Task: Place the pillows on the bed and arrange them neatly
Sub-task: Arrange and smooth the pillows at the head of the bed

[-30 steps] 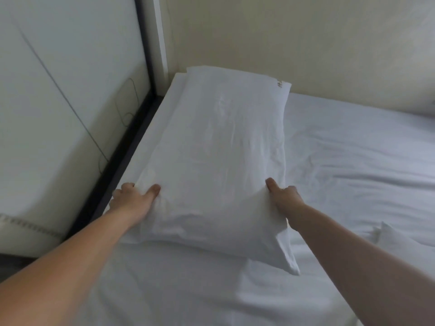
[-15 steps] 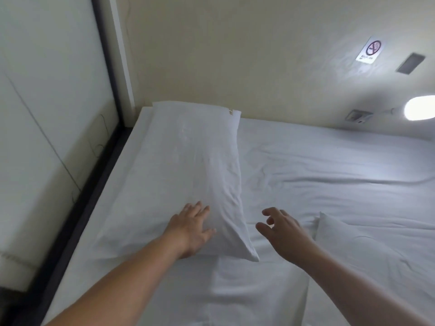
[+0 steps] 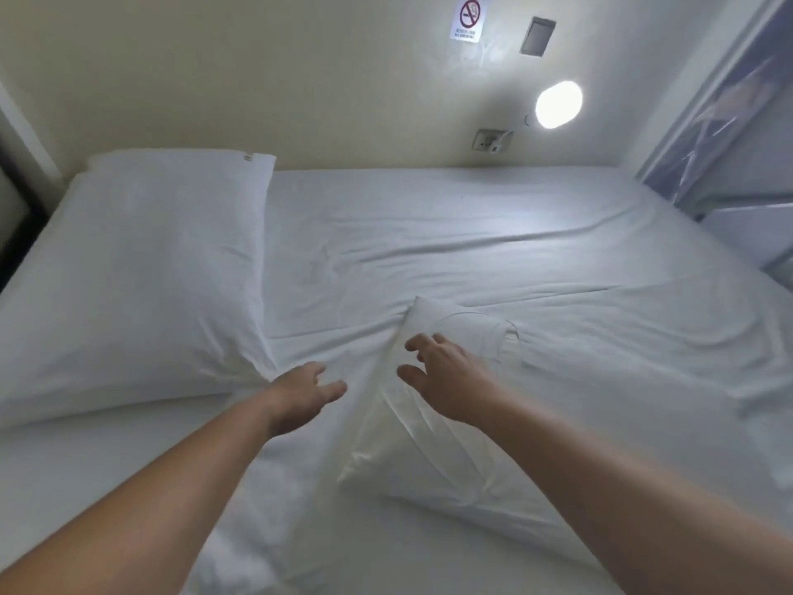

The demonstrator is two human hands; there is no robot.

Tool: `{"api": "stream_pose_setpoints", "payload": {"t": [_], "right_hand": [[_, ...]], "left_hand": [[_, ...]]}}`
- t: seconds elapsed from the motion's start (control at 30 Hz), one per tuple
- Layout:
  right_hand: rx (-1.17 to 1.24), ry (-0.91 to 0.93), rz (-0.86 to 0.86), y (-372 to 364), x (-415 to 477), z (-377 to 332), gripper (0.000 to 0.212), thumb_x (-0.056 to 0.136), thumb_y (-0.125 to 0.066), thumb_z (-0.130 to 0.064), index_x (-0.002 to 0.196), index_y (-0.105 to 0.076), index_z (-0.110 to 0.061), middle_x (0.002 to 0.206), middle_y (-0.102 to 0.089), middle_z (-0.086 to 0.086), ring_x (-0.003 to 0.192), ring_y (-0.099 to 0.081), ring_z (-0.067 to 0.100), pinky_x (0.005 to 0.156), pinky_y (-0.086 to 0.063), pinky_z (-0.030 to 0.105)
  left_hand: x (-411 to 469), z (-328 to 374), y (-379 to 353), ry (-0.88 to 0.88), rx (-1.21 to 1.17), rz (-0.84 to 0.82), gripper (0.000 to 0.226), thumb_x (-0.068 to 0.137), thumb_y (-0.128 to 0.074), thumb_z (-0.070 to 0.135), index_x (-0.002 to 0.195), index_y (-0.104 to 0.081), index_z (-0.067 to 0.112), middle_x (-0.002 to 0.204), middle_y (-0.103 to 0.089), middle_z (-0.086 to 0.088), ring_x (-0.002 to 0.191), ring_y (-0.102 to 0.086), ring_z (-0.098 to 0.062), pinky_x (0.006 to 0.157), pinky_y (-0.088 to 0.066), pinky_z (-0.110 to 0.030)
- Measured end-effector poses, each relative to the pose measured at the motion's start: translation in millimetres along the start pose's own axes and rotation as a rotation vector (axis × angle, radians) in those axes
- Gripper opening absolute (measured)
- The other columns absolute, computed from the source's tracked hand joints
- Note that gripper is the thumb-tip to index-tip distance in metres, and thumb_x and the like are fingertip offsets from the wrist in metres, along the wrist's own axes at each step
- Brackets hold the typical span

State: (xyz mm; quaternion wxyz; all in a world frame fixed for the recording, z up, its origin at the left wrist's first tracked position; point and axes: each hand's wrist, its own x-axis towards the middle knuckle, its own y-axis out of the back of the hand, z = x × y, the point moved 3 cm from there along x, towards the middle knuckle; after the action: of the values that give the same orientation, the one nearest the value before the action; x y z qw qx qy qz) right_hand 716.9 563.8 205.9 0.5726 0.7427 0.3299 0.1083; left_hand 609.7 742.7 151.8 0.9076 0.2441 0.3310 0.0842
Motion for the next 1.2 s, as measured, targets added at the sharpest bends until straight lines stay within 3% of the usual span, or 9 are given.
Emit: {"api": "stream_pose_setpoints", "payload": {"t": [0.17,0.3,0.4,0.5,0.6,0.77,0.87,0.97,1.2], "right_hand": [[-0.112,-0.163,0.03,17,-24,93,0.059,0.09,-0.053,-0.052,0.14,-0.04,-0.024,0.141,-0.046,0.006,0.13,-0.044,0.028,0.103,-0.041,0.046],[-0.152,-0.391,-0.074,13,-48,180,0.1,0.072,-0.067,-0.067,0.151,-0.022,-0.025,0.155,-0.027,0.004,0.14,-0.028,0.03,0.111,-0.033,0.048],[-0.168,-0.331,-0.199,-12,-56,211,0.13,0.049,-0.076,-0.074,0.152,-0.011,-0.027,0.161,-0.011,0.002,0.146,-0.013,0.03,0.116,-0.023,0.051],[-0.233,-0.178,-0.161,-33,-39,204,0.143,0.036,-0.072,-0.08,0.151,-0.001,-0.036,0.163,0.001,-0.001,0.149,0.0,0.026,0.119,-0.015,0.05],[-0.159,-0.082,-0.092,-28,2,186,0.133,0.044,-0.069,-0.082,0.152,-0.004,-0.038,0.163,-0.001,0.0,0.149,-0.002,0.024,0.12,-0.013,0.046],[-0.088,-0.36,0.026,-11,81,214,0.096,0.068,-0.042,-0.085,0.148,-0.025,-0.034,0.157,-0.025,0.009,0.143,-0.024,0.033,0.113,-0.025,0.053],[-0.169,-0.413,-0.044,-35,92,227,0.093,0.064,-0.031,-0.089,0.136,-0.04,-0.03,0.142,-0.048,0.014,0.131,-0.044,0.034,0.103,-0.035,0.051],[-0.217,-0.386,0.035,-54,83,224,0.074,0.081,-0.029,-0.075,0.124,-0.051,-0.02,0.128,-0.06,0.015,0.12,-0.053,0.033,0.089,-0.037,0.044],[-0.196,-0.306,0.281,-19,5,166,0.05,0.088,-0.026,-0.066,0.099,-0.052,-0.024,0.11,-0.068,0.018,0.103,-0.063,0.037,0.079,-0.039,0.041]], "left_hand": [[-30,47,-75,-0.148,-0.114,-0.061,0.067,0.091,-0.06,0.038,0.149,-0.034,0.017,0.151,-0.042,-0.011,0.135,-0.046,-0.023,0.109,-0.038,-0.037],[-34,26,-113,-0.136,-0.1,-0.056,0.065,0.092,-0.061,0.035,0.148,-0.036,0.014,0.15,-0.044,-0.011,0.133,-0.047,-0.022,0.107,-0.039,-0.035],[-32,4,-122,-0.11,-0.072,-0.009,0.062,0.092,-0.062,0.03,0.146,-0.039,0.012,0.146,-0.048,-0.01,0.131,-0.05,-0.021,0.108,-0.04,-0.036],[-27,-7,-121,-0.098,-0.06,0.05,0.061,0.091,-0.063,0.03,0.145,-0.042,0.011,0.144,-0.051,-0.008,0.128,-0.052,-0.021,0.111,-0.039,-0.037],[-18,-10,-118,-0.11,-0.05,0.114,0.06,0.091,-0.062,0.032,0.144,-0.043,0.014,0.144,-0.051,-0.004,0.129,-0.051,-0.019,0.112,-0.037,-0.037],[-7,0,-144,-0.295,0.187,0.121,0.063,0.093,-0.056,0.038,0.15,-0.029,0.033,0.16,-0.025,0.009,0.147,-0.023,-0.01,0.118,-0.016,-0.023],[4,-1,-174,-0.258,0.367,0.011,0.072,0.092,-0.05,0.051,0.152,-0.011,0.044,0.165,0.002,0.009,0.152,-0.005,-0.02,0.122,-0.013,-0.039],[6,-10,-189,-0.189,0.481,-0.042,0.079,0.09,-0.048,0.055,0.151,0.0,0.046,0.164,0.014,0.008,0.152,0.004,-0.026,0.12,-0.015,-0.054],[-56,-14,-151,-0.173,0.328,-0.028,0.074,0.091,-0.052,0.05,0.154,-0.017,0.032,0.165,-0.008,-0.001,0.15,-0.017,-0.02,0.12,-0.021,-0.044]]}}
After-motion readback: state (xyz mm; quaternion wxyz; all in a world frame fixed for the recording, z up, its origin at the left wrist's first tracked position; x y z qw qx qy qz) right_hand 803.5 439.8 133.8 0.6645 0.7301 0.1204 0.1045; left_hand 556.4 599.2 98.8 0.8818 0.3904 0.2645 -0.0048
